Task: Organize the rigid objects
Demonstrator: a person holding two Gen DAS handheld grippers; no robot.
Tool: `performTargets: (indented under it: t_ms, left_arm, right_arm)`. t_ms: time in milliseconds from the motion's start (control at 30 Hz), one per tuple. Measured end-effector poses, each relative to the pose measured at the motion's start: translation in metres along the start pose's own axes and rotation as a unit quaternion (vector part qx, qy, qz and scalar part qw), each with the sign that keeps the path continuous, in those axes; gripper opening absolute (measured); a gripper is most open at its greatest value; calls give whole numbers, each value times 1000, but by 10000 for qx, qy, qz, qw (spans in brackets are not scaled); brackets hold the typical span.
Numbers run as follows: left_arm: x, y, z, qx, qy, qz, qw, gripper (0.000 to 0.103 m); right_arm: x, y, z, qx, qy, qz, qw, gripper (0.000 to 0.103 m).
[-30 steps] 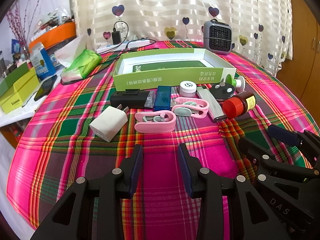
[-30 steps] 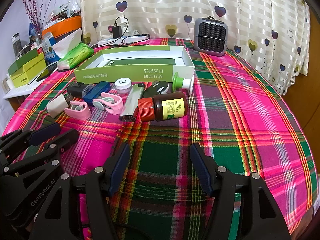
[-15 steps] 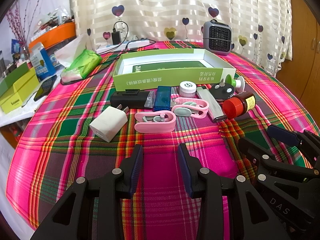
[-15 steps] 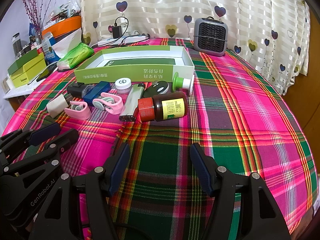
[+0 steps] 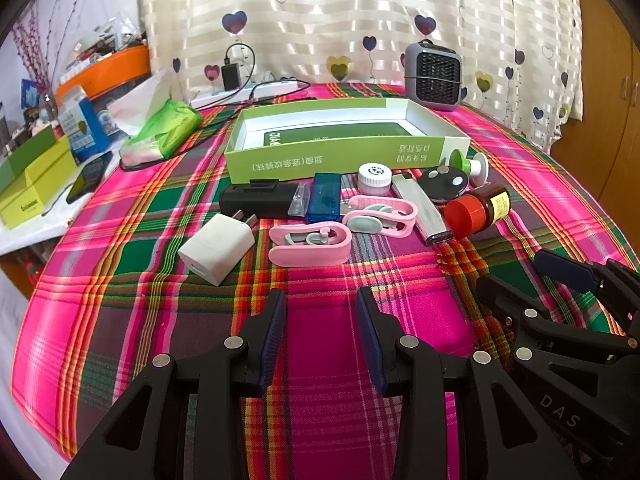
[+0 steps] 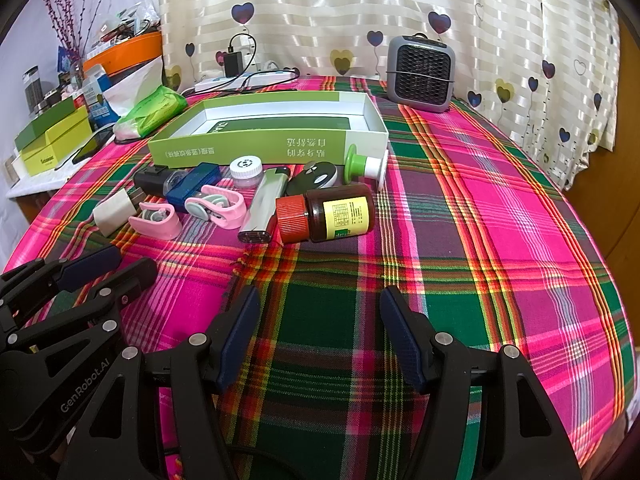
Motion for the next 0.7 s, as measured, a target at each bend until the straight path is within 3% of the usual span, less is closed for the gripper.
performTargets:
  t_ms: [700]
  left_arm:
    - [9, -14, 2, -120, 35, -101, 9999, 35]
  right_arm:
    - [2, -3, -1, 110, 55, 91, 9999, 63]
Point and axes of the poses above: each gripper's, at about its wrist camera, not at the fingertips, and z roughly against the way its jaws point, y to its left, x to its top, the point moved 4 cm from there along -z, roughly the way its jaws point, and after that the axes turned 9 degrees about x, right-handed, at the moved point
